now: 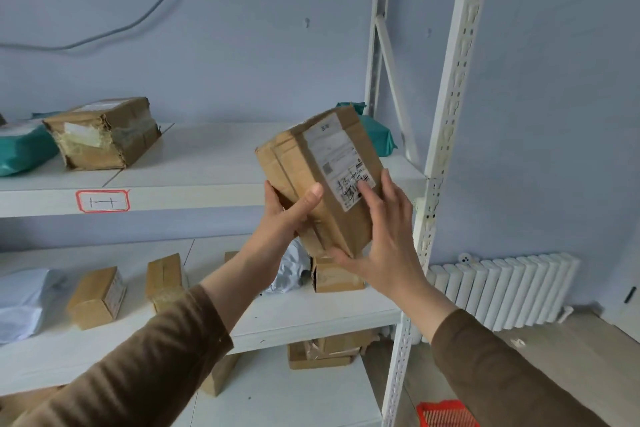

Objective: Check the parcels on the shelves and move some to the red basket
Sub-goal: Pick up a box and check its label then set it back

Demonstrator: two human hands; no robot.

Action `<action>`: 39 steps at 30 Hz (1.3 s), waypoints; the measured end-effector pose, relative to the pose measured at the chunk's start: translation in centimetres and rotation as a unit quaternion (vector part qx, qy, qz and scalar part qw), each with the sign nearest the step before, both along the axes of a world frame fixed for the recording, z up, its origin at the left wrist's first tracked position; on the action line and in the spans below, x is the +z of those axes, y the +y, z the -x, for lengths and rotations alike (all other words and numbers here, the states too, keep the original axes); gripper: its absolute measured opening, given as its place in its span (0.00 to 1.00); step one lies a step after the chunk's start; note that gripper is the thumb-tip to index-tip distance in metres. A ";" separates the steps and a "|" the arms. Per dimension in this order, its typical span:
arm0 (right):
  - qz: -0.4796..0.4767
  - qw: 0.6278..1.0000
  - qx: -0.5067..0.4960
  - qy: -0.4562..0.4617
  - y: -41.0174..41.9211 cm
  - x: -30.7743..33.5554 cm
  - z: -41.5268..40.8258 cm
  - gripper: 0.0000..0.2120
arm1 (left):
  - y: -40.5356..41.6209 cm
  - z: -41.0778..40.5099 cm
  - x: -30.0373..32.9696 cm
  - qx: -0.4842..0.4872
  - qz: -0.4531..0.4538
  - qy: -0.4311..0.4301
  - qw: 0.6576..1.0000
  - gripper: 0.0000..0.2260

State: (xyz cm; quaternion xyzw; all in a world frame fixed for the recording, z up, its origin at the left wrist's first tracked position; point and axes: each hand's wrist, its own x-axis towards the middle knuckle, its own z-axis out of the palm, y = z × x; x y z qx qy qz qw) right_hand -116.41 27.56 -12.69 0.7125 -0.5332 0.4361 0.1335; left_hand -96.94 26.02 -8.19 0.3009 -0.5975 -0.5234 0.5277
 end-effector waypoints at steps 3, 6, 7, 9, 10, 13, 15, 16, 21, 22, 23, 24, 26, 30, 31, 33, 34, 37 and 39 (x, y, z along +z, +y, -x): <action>0.022 0.995 -0.053 0.078 0.4 -0.1 -0.4 0.54 | -0.4 -0.3 -0.5 0.008 -0.045 -0.005 0.999 0.43; 0.019 0.993 -0.033 0.112 0.7 -0.3 -0.1 0.59 | -0.7 -0.5 -1.0 0.042 -0.043 0.007 0.998 0.40; 0.005 0.996 -0.001 0.094 0.8 -0.4 0.2 0.62 | -0.9 -0.6 -1.2 0.061 -0.015 0.006 0.998 0.40; -0.053 0.996 0.073 -0.001 1.3 -0.2 0.3 0.66 | -1.3 -1.1 -2.0 0.089 0.071 -0.020 0.993 0.42; -0.083 0.990 0.097 -0.061 1.4 0.0 0.3 0.66 | -1.5 -1.5 -2.4 0.095 0.113 -0.039 0.988 0.43; -0.123 0.978 0.094 -0.137 1.1 0.2 0.5 0.58 | -2.2 -2.4 -3.6 0.102 0.185 -0.096 0.973 0.44; -0.103 0.984 0.084 -0.117 1.0 0.1 0.6 0.53 | -2.7 -2.9 -4.0 0.085 0.163 -0.095 0.979 0.45; -0.081 0.987 0.086 -0.106 0.9 0.0 0.6 0.50 | -3.1 -3.3 -4.0 0.061 0.134 -0.081 0.986 0.45; -0.035 0.975 0.164 -0.146 1.7 1.7 -1.0 0.33 | -4.5 -5.3 -3.3 -0.033 -0.026 0.005 0.999 0.33; -0.045 0.967 0.189 -0.167 1.9 2.4 -1.4 0.30 | -4.7 -5.5 -3.2 -0.035 -0.054 0.019 0.998 0.30; -0.058 0.957 0.214 -0.188 2.0 2.9 -1.8 0.28 | -4.7 -5.6 -3.1 -0.037 -0.076 0.028 0.996 0.27; -0.074 0.946 0.238 -0.206 2.0 3.3 -2.0 0.27 | -4.8 -5.6 -3.1 -0.042 -0.095 0.038 0.994 0.24; -0.104 0.924 0.277 -0.242 1.9 3.6 -2.5 0.30 | -5.1 -5.8 -3.2 -0.049 -0.134 0.064 0.988 0.19; -0.162 0.894 0.279 -0.312 1.3 3.9 -3.4 0.34 | -5.5 -6.4 -3.0 -0.061 -0.151 0.074 0.984 0.27; -0.178 0.889 0.272 -0.323 1.1 4.0 -3.6 0.32 | -5.6 -6.5 -2.8 -0.062 -0.152 0.067 0.984 0.29; -0.211 0.867 0.266 -0.365 0.5 4.0 -3.6 0.30 | -5.6 -6.4 -2.0 -0.049 -0.151 0.045 0.986 0.31; -0.226 0.846 0.270 -0.400 0.3 4.1 -3.7 0.29 | -5.5 -6.4 -1.5 -0.041 -0.145 0.025 0.988 0.32; -0.250 0.765 0.269 -0.528 -0.3 5.0 -3.8 0.18 | -5.2 -6.2 0.0 -0.032 -0.111 -0.064 0.991 0.37; -0.264 0.703 0.255 -0.609 -0.8 5.6 -3.8 0.18 | -4.9 -6.2 1.0 -0.034 -0.112 -0.097 0.988 0.40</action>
